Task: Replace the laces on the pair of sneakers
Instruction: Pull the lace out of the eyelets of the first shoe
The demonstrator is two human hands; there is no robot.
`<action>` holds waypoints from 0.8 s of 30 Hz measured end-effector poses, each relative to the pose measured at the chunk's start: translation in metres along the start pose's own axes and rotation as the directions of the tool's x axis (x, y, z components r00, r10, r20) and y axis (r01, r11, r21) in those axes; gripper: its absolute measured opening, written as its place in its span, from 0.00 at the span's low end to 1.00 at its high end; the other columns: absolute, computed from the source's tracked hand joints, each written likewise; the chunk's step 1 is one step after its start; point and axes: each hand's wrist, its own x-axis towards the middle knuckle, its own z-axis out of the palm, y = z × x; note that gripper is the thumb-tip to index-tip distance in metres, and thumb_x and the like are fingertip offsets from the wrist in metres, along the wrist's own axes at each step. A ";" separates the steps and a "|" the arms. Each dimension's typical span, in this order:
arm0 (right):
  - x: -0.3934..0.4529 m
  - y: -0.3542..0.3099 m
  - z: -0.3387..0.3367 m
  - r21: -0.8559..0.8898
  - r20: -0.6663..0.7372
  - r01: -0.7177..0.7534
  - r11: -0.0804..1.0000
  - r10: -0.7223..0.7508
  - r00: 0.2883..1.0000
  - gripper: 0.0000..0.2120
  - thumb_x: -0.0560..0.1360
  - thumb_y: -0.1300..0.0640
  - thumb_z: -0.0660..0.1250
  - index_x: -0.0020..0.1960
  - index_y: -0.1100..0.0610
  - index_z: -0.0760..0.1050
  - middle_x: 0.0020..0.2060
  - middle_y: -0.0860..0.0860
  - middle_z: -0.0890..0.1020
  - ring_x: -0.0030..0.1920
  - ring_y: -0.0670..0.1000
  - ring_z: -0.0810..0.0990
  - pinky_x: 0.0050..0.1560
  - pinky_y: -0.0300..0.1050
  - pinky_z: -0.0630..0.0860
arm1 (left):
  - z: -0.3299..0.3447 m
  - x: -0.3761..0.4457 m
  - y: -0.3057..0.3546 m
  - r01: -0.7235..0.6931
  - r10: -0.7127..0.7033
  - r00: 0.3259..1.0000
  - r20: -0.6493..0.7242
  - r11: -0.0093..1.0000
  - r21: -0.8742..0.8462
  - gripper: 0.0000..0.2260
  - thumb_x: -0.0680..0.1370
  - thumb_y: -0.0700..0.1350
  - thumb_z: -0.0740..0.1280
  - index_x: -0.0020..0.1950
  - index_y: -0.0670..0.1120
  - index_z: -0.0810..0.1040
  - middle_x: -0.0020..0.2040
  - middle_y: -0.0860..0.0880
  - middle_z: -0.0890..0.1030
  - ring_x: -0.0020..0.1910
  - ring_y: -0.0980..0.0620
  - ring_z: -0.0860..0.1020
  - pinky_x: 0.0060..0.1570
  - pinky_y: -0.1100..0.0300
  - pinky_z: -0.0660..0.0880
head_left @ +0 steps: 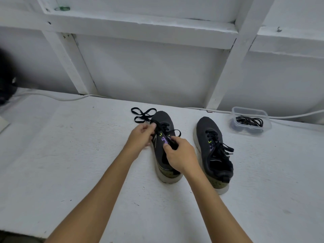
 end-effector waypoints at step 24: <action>0.003 0.002 0.004 0.009 -0.018 -0.014 1.000 0.014 1.000 0.20 0.80 0.47 0.65 0.70 0.51 0.75 0.62 0.48 0.81 0.61 0.50 0.78 0.60 0.44 0.76 | -0.001 -0.001 -0.008 -0.120 0.116 0.992 0.055 0.990 0.069 0.09 0.81 0.55 0.66 0.55 0.51 0.78 0.50 0.52 0.84 0.51 0.54 0.83 0.51 0.57 0.80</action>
